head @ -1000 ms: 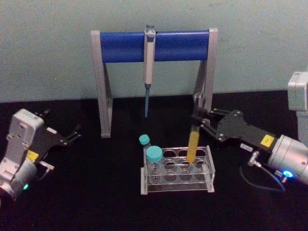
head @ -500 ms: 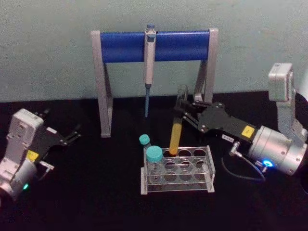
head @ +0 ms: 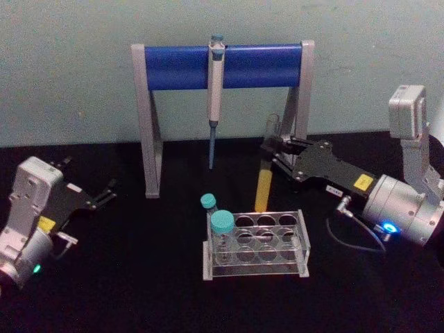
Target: Pick up the test tube from the test tube rack, shake it, then place it back into the test tube rack.
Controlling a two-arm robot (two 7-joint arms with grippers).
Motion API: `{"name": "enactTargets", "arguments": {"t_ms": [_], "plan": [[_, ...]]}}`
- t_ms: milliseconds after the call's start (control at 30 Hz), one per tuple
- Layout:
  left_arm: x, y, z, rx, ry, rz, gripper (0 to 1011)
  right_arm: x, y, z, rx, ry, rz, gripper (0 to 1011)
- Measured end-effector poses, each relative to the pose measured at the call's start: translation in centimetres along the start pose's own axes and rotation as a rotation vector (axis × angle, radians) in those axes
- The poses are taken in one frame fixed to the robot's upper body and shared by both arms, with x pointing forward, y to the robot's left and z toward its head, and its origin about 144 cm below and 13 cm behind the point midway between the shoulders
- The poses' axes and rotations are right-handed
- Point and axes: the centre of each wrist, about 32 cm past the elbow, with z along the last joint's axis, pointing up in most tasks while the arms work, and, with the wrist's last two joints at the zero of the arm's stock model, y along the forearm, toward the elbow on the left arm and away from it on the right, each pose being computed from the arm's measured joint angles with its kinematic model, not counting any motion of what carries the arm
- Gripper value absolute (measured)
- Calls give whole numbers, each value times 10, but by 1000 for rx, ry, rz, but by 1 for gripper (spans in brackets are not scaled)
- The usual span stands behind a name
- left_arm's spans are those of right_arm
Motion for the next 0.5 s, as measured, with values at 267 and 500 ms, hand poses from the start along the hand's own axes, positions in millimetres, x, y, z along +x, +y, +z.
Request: {"name": "enactTargets", "arguments": {"t_ms": [267, 500], "plan": [[0, 0, 0, 0, 0, 0, 1001, 3, -14, 2, -12, -12, -31, 228], [0, 0, 0, 0, 0, 0, 1001, -4, -29, 3, -36, -15, -19, 229]]}}
